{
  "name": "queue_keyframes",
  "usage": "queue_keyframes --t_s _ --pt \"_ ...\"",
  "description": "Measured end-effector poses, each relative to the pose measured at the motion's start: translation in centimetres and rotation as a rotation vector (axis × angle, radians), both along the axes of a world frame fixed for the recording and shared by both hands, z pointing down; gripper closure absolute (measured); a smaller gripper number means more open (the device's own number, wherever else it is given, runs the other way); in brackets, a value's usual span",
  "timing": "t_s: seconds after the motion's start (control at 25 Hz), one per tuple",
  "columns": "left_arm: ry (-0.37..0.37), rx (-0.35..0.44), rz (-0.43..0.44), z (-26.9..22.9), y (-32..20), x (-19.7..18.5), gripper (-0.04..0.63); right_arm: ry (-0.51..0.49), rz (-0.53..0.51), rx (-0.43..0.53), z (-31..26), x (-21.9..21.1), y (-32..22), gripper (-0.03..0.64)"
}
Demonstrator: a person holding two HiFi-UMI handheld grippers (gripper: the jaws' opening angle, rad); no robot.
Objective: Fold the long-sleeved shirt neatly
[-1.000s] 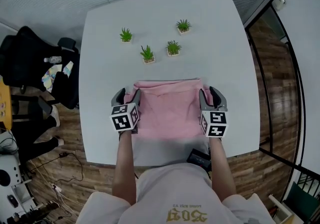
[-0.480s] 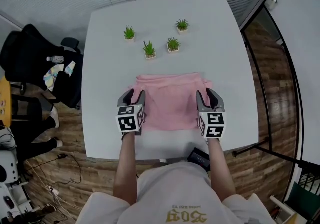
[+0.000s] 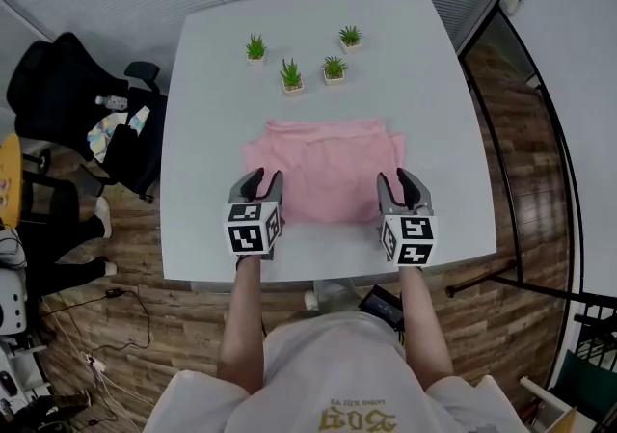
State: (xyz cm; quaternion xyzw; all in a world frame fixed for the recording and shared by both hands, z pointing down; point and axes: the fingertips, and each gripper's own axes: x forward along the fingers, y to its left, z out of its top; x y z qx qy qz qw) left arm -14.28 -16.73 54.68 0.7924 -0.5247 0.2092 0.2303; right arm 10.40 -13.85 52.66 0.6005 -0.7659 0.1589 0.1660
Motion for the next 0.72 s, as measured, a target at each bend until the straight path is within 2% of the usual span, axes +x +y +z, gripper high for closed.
queue_keyframes --t_s 0.24,0.4,0.6,0.72 --pt "0.003 0.049 0.025 -2.1 4.0 -0.3 0.460 -0.007 -0.004 0.034 -1.9 -0.7 3.7 0.459" --pt "0.033 0.086 0.027 -3.8 5.6 0.1 0.486 -0.025 -0.017 0.053 -3.0 -1.2 6.0 0.459" --pt "0.014 0.157 0.036 -5.9 7.8 0.3 0.531 -0.039 -0.027 0.073 -4.2 -1.5 8.7 0.462" --pt "0.034 0.176 0.040 -6.7 9.2 0.4 0.540 -0.040 -0.032 0.079 -4.6 -1.8 9.9 0.463"
